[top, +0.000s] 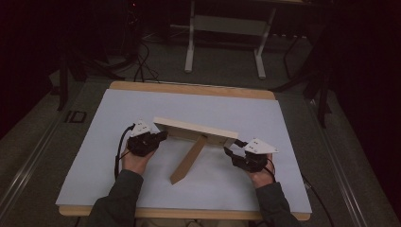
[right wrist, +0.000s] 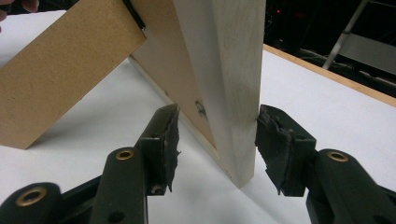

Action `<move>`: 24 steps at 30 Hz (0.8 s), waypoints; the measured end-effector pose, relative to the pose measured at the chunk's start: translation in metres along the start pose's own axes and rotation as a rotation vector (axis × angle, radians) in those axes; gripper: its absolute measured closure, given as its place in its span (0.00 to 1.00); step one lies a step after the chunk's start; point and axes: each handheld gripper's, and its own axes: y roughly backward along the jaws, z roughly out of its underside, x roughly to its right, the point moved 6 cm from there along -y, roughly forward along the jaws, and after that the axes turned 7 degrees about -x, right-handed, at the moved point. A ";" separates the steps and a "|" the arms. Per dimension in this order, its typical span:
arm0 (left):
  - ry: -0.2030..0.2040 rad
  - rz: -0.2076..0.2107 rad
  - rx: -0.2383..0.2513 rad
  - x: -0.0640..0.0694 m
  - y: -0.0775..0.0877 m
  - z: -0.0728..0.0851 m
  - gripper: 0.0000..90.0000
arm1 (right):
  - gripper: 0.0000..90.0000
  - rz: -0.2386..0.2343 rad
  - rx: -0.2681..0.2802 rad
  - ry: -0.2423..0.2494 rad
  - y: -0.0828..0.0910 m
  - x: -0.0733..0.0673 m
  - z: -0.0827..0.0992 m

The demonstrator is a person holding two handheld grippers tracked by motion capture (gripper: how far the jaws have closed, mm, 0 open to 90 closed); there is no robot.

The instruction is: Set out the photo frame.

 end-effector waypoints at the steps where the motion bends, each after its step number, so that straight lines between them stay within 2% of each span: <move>1: -0.001 -0.001 -0.004 0.000 -0.001 0.000 0.98 | 0.56 0.000 0.002 0.000 0.000 0.000 0.000; 9: -0.011 -0.002 -0.023 -0.003 -0.007 -0.005 0.98 | 0.60 -0.008 -0.007 0.022 0.005 -0.002 0.003; 14: -0.014 -0.003 -0.023 -0.002 -0.007 -0.005 0.98 | 0.54 0.009 -0.003 0.022 0.003 0.004 -0.003; 21: -0.011 -0.003 -0.015 -0.002 -0.004 -0.006 0.99 | 0.58 -0.056 0.015 0.033 -0.005 0.008 -0.013; 24: -0.014 -0.009 -0.020 -0.003 -0.004 -0.007 1.00 | 0.60 -0.061 0.012 0.049 -0.007 0.005 -0.014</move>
